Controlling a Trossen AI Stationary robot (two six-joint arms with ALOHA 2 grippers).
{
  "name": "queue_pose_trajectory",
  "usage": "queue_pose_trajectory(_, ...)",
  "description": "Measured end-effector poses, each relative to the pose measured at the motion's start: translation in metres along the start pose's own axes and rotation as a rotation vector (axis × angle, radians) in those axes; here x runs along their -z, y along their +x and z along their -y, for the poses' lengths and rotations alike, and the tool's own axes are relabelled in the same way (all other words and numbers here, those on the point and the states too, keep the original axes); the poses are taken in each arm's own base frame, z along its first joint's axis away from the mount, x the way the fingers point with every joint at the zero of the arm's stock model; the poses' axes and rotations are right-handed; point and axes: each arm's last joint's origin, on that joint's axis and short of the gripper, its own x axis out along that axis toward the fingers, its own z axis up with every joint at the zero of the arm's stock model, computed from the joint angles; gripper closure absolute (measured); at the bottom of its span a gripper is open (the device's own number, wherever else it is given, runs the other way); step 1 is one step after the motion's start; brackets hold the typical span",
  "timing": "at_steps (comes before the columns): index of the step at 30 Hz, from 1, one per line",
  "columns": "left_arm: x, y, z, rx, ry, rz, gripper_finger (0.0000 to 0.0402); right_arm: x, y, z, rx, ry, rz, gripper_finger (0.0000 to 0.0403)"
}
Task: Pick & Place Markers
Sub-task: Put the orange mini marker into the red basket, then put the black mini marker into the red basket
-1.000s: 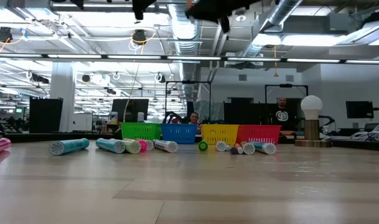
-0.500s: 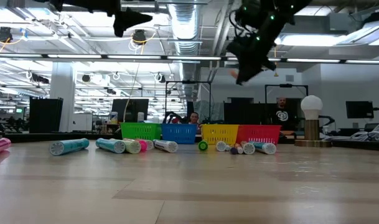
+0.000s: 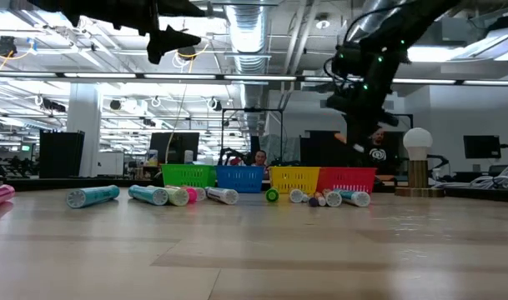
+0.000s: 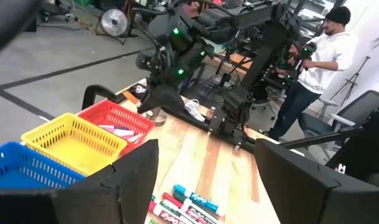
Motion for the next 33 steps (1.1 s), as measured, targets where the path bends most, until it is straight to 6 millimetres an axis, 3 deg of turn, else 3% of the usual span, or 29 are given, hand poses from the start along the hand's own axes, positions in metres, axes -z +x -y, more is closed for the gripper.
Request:
queue_pose_trajectory(4,0.001,0.0,-0.001,-0.01,-0.009,-0.001,0.0137,0.005,0.008,0.003,-0.011,0.007,0.007,0.0357)
queue_pose_trajectory(21,0.001,0.0,0.0,-0.013,-0.031,0.0,0.0137,0.003,0.008,-0.002,0.059,0.018,0.072,0.0259)
queue_pose_trajectory(28,0.002,0.0,-0.001,-0.018,-0.032,-0.006,0.0137,0.001,-0.004,-0.031,-0.035,0.007,0.187,0.0258)
queue_pose_trajectory(33,0.004,0.0,-0.002,-0.027,-0.041,-0.03,0.0137,0.001,-0.027,-0.058,-0.053,-0.068,0.366,0.0264)
